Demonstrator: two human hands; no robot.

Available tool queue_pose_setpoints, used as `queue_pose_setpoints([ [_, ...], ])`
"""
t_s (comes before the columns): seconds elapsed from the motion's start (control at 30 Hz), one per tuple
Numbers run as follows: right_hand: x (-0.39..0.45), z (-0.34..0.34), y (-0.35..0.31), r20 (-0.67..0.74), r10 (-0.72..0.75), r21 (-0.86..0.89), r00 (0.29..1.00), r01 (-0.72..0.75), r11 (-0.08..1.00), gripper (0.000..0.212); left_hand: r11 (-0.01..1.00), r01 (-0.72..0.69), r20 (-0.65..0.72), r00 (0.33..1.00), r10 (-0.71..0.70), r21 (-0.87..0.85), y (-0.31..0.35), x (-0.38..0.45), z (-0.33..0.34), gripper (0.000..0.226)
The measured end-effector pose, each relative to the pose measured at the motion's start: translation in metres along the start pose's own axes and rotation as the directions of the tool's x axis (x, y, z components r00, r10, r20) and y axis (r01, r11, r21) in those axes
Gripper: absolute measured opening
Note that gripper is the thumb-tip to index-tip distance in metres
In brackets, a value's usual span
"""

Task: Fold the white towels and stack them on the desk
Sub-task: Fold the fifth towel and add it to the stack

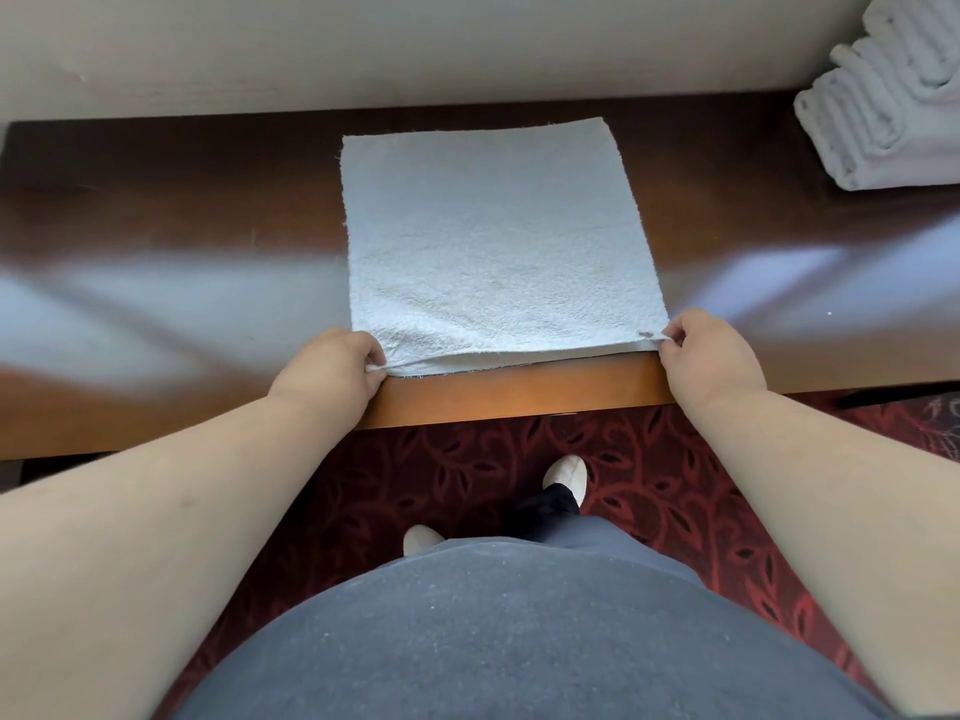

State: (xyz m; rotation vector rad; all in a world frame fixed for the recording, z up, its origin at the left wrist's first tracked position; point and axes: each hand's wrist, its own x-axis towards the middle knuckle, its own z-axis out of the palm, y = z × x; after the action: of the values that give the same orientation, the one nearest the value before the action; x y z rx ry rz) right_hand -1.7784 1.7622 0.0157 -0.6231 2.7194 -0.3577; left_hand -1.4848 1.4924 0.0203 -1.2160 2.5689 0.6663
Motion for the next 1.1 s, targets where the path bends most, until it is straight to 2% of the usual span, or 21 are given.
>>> queue_pose_setpoints([
  [0.1, -0.002, -0.001, -0.002, 0.009, 0.021, 0.016, 1.0, -0.022, 1.0, 0.005, 0.993, 0.042, -0.065, 0.997, -0.049, -0.113, -0.001, -0.003, 0.002, 0.011],
  [0.17, -0.003, -0.002, -0.003, 0.01, 0.026, 0.017, 1.0, -0.026, 1.0, 0.005, 0.998, 0.025, -0.082, 0.996, -0.03, -0.062, -0.004, -0.005, 0.001, 0.007],
  [0.27, -0.004, -0.002, -0.002, 0.028, 0.04, 0.003, 0.999, -0.04, 0.999, 0.007, 0.997, -0.039, -0.084, 0.995, 0.045, 0.068, -0.004, -0.01, 0.004, 0.026],
  [0.37, 0.0, 0.0, 0.004, 0.026, 0.035, 0.009, 0.999, -0.035, 0.999, 0.013, 0.993, -0.096, -0.08, 0.992, 0.101, 0.062, 0.006, -0.014, 0.009, 0.021],
  [0.53, 0.005, 0.006, -0.001, -0.005, -0.019, 0.024, 1.0, 0.019, 1.0, 0.011, 0.984, -0.141, -0.001, 0.99, 0.142, 0.105, 0.003, -0.009, 0.005, 0.014],
  [0.67, 0.005, 0.007, 0.002, 0.008, 0.003, 0.022, 1.0, -0.003, 1.0, 0.011, 0.979, -0.144, 0.044, 0.989, 0.139, 0.146, -0.004, -0.002, 0.003, 0.017],
  [0.77, 0.003, 0.005, 0.002, 0.03, -0.021, -0.032, 0.999, 0.022, 0.999, 0.016, 0.922, -0.252, 0.08, 0.968, 0.239, 0.295, -0.009, -0.002, 0.006, 0.022],
  [0.83, 0.001, 0.004, -0.002, 0.064, -0.055, -0.077, 0.996, 0.06, 0.995, 0.018, 0.892, -0.276, 0.081, 0.961, 0.264, 0.359, -0.014, -0.002, 0.006, 0.022],
  [1.0, -0.001, -0.006, 0.0, 0.12, -0.091, -0.149, 0.989, 0.108, 0.983, 0.006, 0.815, -0.297, 0.151, 0.955, 0.256, 0.497, -0.005, 0.001, 0.005, 0.017],
  [1.1, 0.0, -0.009, 0.006, 0.144, -0.095, -0.143, 0.985, 0.115, 0.983, 0.011, 0.771, -0.323, 0.242, 0.944, 0.223, 0.549, 0.007, 0.0, 0.003, 0.024],
])
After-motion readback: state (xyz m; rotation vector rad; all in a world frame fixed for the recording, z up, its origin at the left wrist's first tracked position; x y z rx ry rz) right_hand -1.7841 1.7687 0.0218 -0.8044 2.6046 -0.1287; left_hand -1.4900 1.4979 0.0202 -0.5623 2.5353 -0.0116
